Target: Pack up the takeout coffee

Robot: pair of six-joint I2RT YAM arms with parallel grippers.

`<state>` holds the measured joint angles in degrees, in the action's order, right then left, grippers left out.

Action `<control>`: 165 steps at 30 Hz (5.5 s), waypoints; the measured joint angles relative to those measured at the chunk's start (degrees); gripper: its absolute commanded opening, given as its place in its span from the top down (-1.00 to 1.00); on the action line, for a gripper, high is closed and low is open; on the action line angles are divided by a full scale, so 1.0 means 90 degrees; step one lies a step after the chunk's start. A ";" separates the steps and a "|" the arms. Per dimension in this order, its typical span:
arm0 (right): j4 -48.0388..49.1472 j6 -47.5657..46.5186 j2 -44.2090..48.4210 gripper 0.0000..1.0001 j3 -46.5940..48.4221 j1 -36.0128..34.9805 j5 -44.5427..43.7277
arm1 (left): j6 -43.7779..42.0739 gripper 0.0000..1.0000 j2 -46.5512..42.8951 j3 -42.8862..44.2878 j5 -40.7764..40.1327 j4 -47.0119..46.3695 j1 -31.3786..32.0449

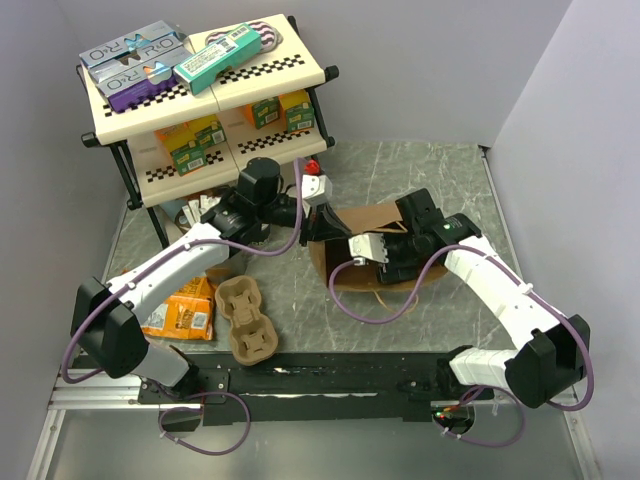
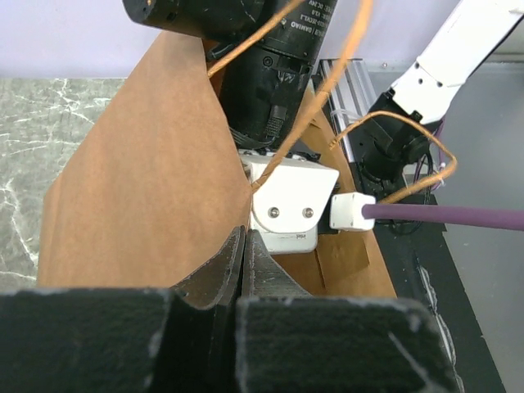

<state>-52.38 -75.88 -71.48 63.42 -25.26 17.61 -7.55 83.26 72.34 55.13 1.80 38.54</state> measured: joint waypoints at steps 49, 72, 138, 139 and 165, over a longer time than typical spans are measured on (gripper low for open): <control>0.1081 -0.1258 -0.0673 -0.87 -0.0291 -0.0053 -0.0092 | -0.0250 0.99 -0.0015 0.0000 -0.0095 0.0559 -0.0058; 0.1078 -0.0299 -0.0457 -0.12 -0.0345 -0.0053 -0.0087 | -0.0250 0.99 -0.0017 0.0000 -0.0063 0.0398 -0.0063; 0.0920 -0.4119 0.1161 -1.00 -0.1688 0.0457 0.0260 | -0.0206 0.99 0.0124 0.0240 0.0503 0.0658 -0.0083; 0.0833 -0.4126 0.1071 -0.99 -0.1600 0.0461 0.0219 | -0.0192 0.99 0.0124 0.0240 0.0500 0.0644 -0.0085; 0.0510 -0.3194 0.0138 -1.00 -0.0678 0.0461 0.0607 | 0.0491 0.99 0.0238 0.0216 0.0464 0.0204 -0.0138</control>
<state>-47.79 -104.62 -70.24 57.32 -21.10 23.07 -3.14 85.41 74.28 59.31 3.64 37.30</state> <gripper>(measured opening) 0.995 0.012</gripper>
